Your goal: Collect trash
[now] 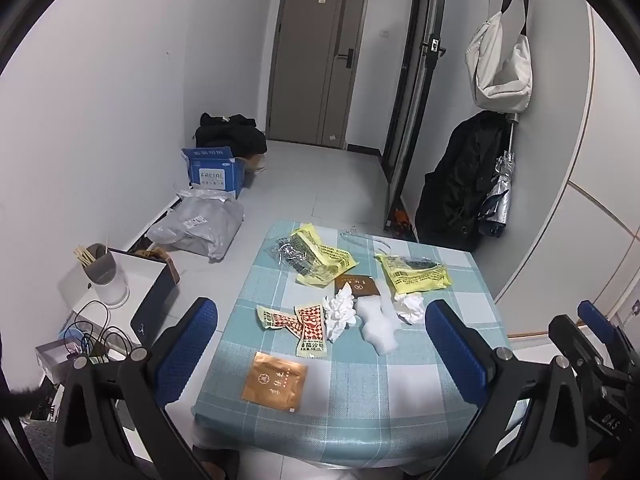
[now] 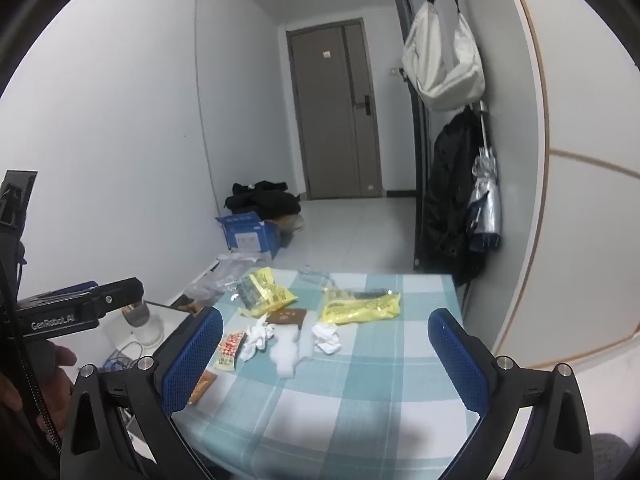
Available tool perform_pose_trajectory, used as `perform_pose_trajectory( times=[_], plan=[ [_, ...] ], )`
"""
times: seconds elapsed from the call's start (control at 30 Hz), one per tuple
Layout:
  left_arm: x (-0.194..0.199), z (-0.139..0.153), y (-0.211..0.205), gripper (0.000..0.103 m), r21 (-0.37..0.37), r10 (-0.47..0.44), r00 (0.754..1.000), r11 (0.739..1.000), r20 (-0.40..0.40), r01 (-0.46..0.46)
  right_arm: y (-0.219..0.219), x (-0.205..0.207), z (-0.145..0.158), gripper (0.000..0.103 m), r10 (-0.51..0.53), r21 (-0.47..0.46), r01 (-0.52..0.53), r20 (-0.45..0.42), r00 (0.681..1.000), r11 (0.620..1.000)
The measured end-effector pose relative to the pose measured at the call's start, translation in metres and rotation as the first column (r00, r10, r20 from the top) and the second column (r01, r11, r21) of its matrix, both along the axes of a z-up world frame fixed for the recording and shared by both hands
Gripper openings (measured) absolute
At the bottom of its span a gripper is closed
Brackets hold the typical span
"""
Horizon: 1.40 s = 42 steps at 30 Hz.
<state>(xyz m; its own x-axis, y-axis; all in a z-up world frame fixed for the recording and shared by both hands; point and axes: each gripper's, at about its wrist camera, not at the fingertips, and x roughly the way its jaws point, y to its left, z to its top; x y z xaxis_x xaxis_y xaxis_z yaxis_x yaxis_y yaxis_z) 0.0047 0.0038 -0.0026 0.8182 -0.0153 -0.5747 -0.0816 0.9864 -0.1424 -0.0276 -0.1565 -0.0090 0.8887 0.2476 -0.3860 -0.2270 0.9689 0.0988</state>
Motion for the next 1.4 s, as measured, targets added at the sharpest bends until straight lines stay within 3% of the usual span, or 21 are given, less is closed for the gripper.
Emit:
perform_pose_trajectory(
  times=[1.4],
  plan=[
    [0.0008,-0.0052,-0.0006,0.102,-0.013,-0.035,0.999,0.999,-0.028,0.035,-0.0049,0.0016,0.0009,0.103,-0.033,0.0,0.033,-0.021,0.999,0.999]
  ],
)
